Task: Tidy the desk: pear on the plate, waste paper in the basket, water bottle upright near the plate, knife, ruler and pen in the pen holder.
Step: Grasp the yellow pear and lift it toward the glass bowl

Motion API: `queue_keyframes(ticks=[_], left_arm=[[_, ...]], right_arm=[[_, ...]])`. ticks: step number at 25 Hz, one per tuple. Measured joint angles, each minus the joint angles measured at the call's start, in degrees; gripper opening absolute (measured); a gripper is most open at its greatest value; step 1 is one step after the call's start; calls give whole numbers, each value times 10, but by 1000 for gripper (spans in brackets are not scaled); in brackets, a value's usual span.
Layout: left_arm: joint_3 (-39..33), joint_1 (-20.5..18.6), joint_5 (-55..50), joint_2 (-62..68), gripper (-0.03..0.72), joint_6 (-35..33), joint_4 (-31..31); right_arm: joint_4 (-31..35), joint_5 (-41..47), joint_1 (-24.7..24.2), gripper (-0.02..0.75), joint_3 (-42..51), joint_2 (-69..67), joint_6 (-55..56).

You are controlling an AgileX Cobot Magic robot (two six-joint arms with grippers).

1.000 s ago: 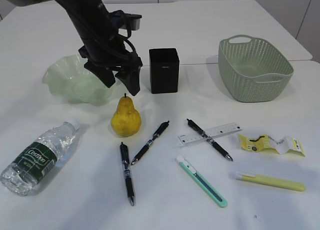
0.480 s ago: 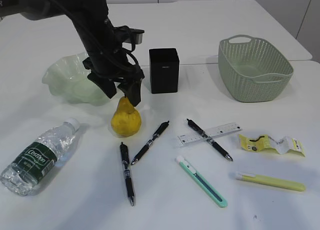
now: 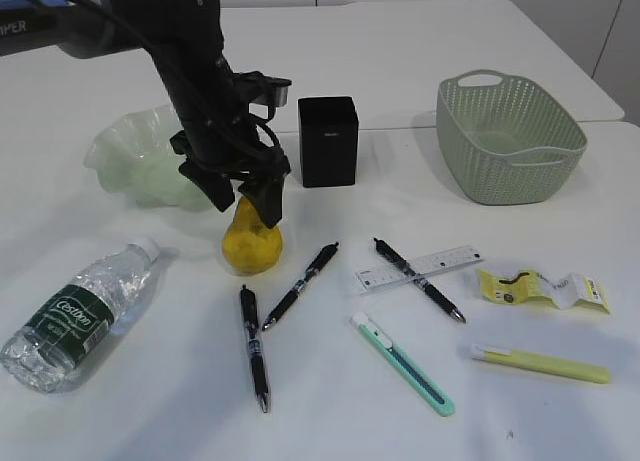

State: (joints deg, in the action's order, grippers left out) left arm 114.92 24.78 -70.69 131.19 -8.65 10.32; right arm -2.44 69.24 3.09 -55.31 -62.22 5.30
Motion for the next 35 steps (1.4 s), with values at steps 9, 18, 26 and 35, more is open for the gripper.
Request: queue_keyframes(ticks=[9,18,26,35], left_arm=[[0,0,2,21,580,-1,1],[0,0,7,24,572,-1,1],[0,0,12,24,440,-2,1],[1,0,11,24,292,-2,-3]], right_arm=[[0,0,0,472,0,0,0],[0,-1,0,473,0,0,0],[0,-12,0,472,0,0,0],[0,-12,0,473,0,0,0]])
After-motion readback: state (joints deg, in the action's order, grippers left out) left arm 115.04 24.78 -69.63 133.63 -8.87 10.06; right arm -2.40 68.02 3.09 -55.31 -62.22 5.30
